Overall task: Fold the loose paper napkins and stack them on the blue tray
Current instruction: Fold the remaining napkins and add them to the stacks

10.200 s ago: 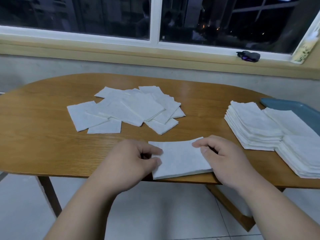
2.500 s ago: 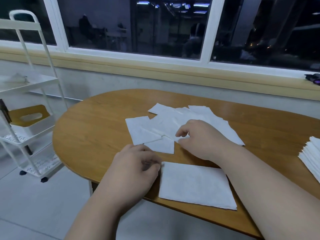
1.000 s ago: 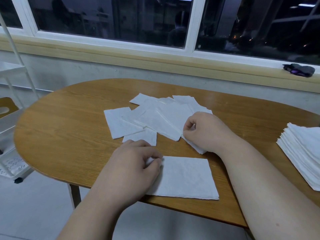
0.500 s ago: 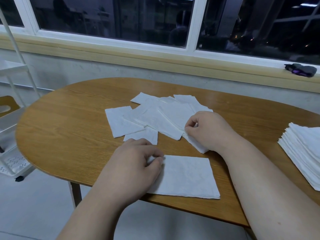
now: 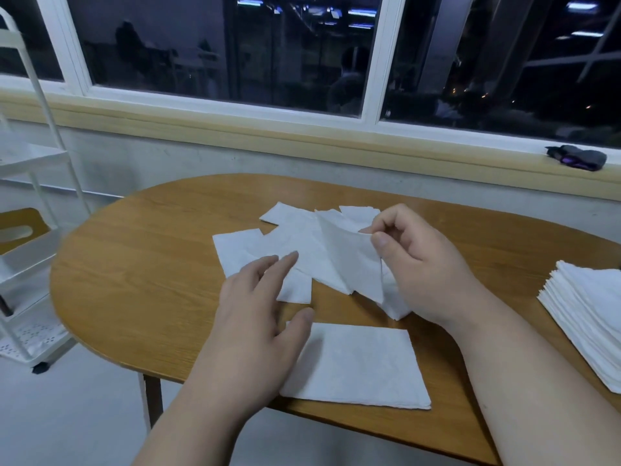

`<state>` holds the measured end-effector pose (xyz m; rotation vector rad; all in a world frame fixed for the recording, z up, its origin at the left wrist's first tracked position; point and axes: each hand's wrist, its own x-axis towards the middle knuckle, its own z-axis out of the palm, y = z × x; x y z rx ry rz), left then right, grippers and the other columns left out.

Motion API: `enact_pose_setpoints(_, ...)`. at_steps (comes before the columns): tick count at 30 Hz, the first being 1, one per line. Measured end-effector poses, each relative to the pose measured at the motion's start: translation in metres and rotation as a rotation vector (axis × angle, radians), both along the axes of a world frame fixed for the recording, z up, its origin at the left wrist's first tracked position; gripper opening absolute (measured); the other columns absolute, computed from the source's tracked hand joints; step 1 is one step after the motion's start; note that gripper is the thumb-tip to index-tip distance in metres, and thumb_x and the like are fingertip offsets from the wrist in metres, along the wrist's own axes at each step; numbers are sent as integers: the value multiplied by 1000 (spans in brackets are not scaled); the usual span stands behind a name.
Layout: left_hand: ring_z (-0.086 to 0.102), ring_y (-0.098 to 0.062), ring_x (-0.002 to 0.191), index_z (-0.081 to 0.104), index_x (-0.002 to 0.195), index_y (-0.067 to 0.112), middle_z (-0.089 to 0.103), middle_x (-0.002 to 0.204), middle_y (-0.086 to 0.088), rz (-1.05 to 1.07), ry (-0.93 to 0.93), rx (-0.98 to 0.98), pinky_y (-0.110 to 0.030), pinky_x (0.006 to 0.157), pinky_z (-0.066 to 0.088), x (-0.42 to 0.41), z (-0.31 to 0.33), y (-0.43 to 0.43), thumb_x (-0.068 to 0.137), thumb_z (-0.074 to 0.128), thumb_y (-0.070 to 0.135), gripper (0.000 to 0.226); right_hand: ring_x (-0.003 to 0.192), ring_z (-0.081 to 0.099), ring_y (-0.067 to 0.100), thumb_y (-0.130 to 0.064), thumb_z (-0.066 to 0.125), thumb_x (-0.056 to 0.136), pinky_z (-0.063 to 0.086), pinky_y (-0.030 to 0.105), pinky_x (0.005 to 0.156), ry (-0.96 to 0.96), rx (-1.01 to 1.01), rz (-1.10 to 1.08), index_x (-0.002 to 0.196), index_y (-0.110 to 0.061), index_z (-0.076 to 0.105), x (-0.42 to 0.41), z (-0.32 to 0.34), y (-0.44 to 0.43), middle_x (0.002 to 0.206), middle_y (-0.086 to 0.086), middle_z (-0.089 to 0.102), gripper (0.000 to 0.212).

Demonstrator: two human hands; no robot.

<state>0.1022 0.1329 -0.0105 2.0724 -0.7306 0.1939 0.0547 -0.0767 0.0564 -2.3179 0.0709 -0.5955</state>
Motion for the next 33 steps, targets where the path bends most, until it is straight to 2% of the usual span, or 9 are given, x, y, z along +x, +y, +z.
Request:
enact_pose_setpoints(4,48,-5,123,8,136,74,40,144,17,-44,154,-112,-28,100,43,-4,8,3,82,57,60,74,86,58,39,-24,52,96,49,45,75,-22,249,270,93,-19,56,-25,8,17,94,22,62,7)
enact_pose_setpoints(6,62,-6,96,9,137,75,61,119,12,-47,234,-168,-22,80,50,-9,15,2,84,61,58,76,67,58,22,-19,57,97,48,27,64,-48,364,333,94,-9,53,-33,15,19,79,14,64,11)
enact_pose_setpoints(8,65,-12,95,14,131,80,69,109,6,-65,292,-218,-32,87,53,-14,20,3,86,65,56,73,55,53,2,-14,49,97,42,13,53,-68,455,334,92,-5,50,-40,23,21,63,-6,59,10)
enact_pose_setpoints(10,66,-25,102,25,129,79,69,114,-3,-96,354,-311,-51,94,52,-19,25,4,83,68,47,70,54,52,5,-13,44,101,40,15,50,-51,500,240,93,-7,52,-44,25,19,63,-5,59,13)
enact_pose_setpoints(14,62,-14,111,34,127,77,59,119,24,-117,378,-310,-48,100,49,-27,30,3,87,71,32,70,71,61,17,-33,51,101,47,31,62,64,475,-2,114,-27,59,-51,11,15,77,3,68,17)
enact_pose_setpoints(19,66,-9,102,39,129,72,60,116,40,-124,423,-243,-41,96,52,-30,29,-2,87,68,23,71,111,53,-11,-40,66,91,47,14,85,162,238,-59,139,-71,16,-64,-16,23,124,-35,49,76)
enact_pose_setpoints(23,59,13,106,62,119,58,63,114,38,-184,426,-200,-24,98,46,-28,27,2,88,67,20,49,121,54,-3,-30,64,94,48,14,89,92,179,-79,129,-71,39,-65,-22,21,131,-29,59,59)
enact_pose_setpoints(27,66,3,98,78,97,41,73,100,23,-200,507,-196,-25,92,49,-24,24,8,91,65,17,28,112,54,-19,-24,69,91,41,3,90,80,293,-30,108,-50,69,-63,-23,20,110,-40,63,32)
enact_pose_setpoints(33,64,3,77,78,88,43,72,81,16,-124,468,-157,-11,65,43,-21,20,8,89,68,26,20,81,66,-3,-29,74,87,44,7,67,121,338,-79,84,-31,80,-64,-31,12,86,-11,76,8)
